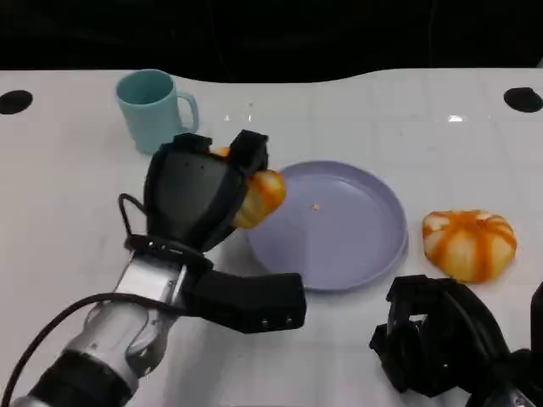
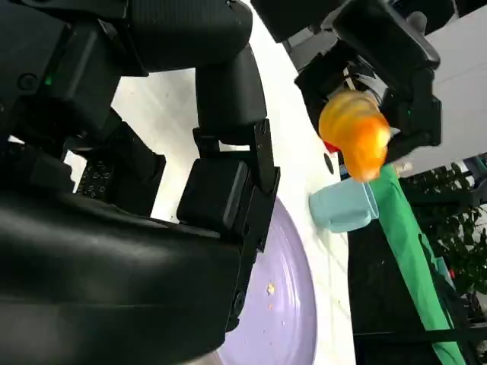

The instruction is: Grasp the bread from the table and place it into the plate.

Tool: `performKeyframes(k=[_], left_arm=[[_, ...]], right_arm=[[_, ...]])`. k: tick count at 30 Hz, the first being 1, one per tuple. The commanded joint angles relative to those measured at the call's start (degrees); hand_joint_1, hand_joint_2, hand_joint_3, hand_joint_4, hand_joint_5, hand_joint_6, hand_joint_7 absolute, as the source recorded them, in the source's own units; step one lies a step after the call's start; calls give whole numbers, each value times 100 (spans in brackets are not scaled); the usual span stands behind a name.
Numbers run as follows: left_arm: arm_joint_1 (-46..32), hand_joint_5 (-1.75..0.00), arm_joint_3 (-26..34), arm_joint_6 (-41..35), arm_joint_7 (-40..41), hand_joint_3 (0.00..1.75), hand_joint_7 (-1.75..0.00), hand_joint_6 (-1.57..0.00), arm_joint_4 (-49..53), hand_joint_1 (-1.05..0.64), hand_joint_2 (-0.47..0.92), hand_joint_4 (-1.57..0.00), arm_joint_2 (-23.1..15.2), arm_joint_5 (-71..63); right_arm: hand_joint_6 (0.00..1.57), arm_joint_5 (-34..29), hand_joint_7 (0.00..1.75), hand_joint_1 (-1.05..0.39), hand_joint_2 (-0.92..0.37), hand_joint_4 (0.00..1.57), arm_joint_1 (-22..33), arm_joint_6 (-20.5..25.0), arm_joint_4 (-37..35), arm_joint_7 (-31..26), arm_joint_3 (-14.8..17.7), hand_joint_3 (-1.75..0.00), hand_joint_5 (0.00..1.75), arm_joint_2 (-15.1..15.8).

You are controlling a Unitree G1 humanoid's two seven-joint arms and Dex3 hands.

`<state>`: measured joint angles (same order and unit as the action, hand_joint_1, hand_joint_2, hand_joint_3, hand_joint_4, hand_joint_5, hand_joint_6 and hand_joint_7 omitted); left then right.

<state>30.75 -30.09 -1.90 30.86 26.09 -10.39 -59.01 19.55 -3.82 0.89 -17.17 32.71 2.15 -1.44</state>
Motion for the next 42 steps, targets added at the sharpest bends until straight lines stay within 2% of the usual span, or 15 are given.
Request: performKeyframes(k=[1,3,6,9,11,14,18,24,25,27,33,35,37,42], left_arm=[[318,-175,-34,125,27,154,-152,-89,295,-42,24,-120,88,122],[432,-175,-49,171,-134,153,-149,-88,389,-42,25,-119,154,201],[604,-175,-91,205,-296,148,-118,-90,558,-42,24,-118,233,289],[756,-175,-156,221,-401,147,-98,-96,737,-42,24,-118,301,323],[825,-175,-203,266,-441,149,-98,-101,838,-42,23,-119,335,354],[908,-175,-295,292,-493,149,-98,-98,986,-42,21,-119,404,349],[1038,-175,-377,342,-347,143,-82,-97,1320,-41,24,-119,557,370],[1315,-175,-511,308,-105,140,-87,-98,2006,-42,27,-114,870,338],[1358,-175,-545,295,-34,138,-110,-93,2114,-43,27,-115,912,311],[1440,-175,-596,317,88,138,-123,-88,2339,-43,28,-116,993,313],[1625,-175,-712,361,88,129,-112,-84,2764,-42,32,-112,1093,380],[1659,-175,-754,363,46,120,-99,-81,2846,-44,38,-107,1102,369],[1684,-173,-790,298,-123,104,-90,-74,2883,-49,46,-92,1115,374],[1709,-157,-891,187,-353,81,-87,-53,2864,-58,54,-74,1109,370]], right_arm=[[156,4,99,-105,-3,146,30,-131,-51,69,28,-150,147,85],[155,43,99,-105,-3,145,21,-177,-114,134,40,-150,146,68],[154,53,97,-105,-2,144,17,-186,-152,151,46,-149,146,49],[155,48,97,-105,-2,144,19,-173,-143,142,46,-149,146,41],[155,55,96,-105,-2,144,5,-157,-157,142,51,-148,145,37],[156,29,96,-105,-2,144,18,-151,-126,105,37,-148,145,27],[157,9,96,-105,-3,144,35,-142,-101,124,22,-149,145,57],[157,0,97,-105,-2,145,84,-56,3,42,10,-148,146,42],[157,-19,98,-105,-2,145,90,-60,12,26,1,-148,146,45],[157,-1,99,-105,-1,145,99,-75,12,47,-2,-149,146,39],[157,-31,98,-105,-1,145,123,-81,51,8,-22,-149,146,40],[157,-32,98,-105,-1,145,122,-89,50,7,-27,-149,146,44],[157,-37,98,-105,-2,144,125,-117,47,6,-29,-149,146,48],[157,-39,99,-105,-2,144,133,-134,66,-9,-29,-150,146,46]])
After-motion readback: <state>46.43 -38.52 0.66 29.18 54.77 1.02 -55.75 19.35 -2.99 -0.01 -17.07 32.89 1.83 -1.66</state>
